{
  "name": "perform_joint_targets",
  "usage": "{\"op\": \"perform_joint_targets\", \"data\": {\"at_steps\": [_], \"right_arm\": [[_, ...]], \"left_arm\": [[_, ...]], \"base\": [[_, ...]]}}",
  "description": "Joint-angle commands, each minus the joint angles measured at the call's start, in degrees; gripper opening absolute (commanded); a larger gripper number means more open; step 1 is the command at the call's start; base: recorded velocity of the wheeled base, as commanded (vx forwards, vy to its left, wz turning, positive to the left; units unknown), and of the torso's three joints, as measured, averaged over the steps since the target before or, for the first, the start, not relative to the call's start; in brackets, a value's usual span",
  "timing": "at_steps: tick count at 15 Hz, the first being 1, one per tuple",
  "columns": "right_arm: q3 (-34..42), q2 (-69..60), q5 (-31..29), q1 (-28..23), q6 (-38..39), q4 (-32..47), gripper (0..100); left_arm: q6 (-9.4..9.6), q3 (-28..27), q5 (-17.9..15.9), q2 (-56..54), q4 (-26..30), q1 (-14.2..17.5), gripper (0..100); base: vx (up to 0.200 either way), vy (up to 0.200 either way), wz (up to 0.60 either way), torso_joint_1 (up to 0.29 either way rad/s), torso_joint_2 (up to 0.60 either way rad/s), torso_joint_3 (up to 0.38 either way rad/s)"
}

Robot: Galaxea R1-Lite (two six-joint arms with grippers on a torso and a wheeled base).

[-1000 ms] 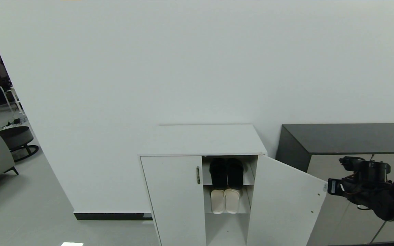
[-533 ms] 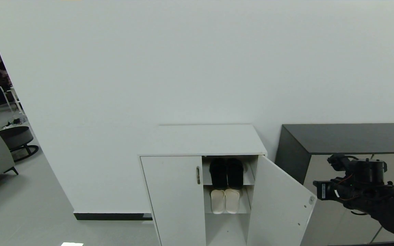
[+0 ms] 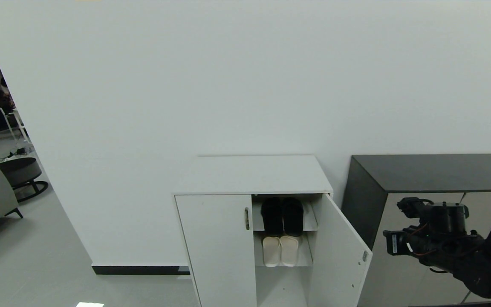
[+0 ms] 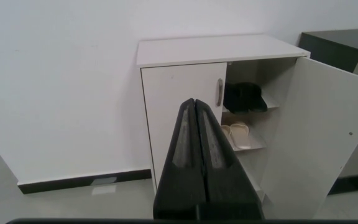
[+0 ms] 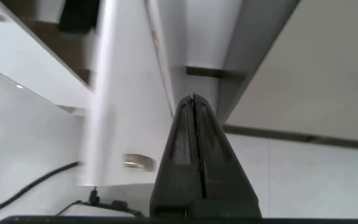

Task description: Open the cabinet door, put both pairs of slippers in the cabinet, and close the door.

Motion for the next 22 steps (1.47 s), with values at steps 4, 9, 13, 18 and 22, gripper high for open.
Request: {"op": "perform_joint_targets", "data": {"at_steps": [4, 9, 13, 18, 22], "right_arm": [[1.4, 5.9, -3.2, 7.8, 0.3, -3.3, 0], [5.4, 9.3, -5.9, 17.1, 2.4, -13.7, 0], [5.7, 7.3, -5.9, 19.2, 4.4, -14.5, 0], [4.9, 7.5, -5.9, 20.2, 5.5, -14.9, 0], [3.4, 7.9, -5.9, 21.3, 5.7, -14.8, 0]], "left_arm": [[0.04, 0.0, 0.0, 0.1, 0.0, 0.0, 0], [0.04, 0.0, 0.1, 0.1, 0.0, 0.0, 0], [0.04, 0.0, 0.1, 0.1, 0.0, 0.0, 0], [0.04, 0.0, 0.1, 0.1, 0.0, 0.0, 0], [-0.05, 0.0, 0.1, 0.1, 0.0, 0.0, 0]], "base": [[0.000, 0.000, 0.00, 0.000, 0.00, 0.000], [0.000, 0.000, 0.00, 0.000, 0.00, 0.000], [0.000, 0.000, 0.00, 0.000, 0.00, 0.000], [0.000, 0.000, 0.00, 0.000, 0.00, 0.000], [0.000, 0.000, 0.00, 0.000, 0.00, 0.000]]}}
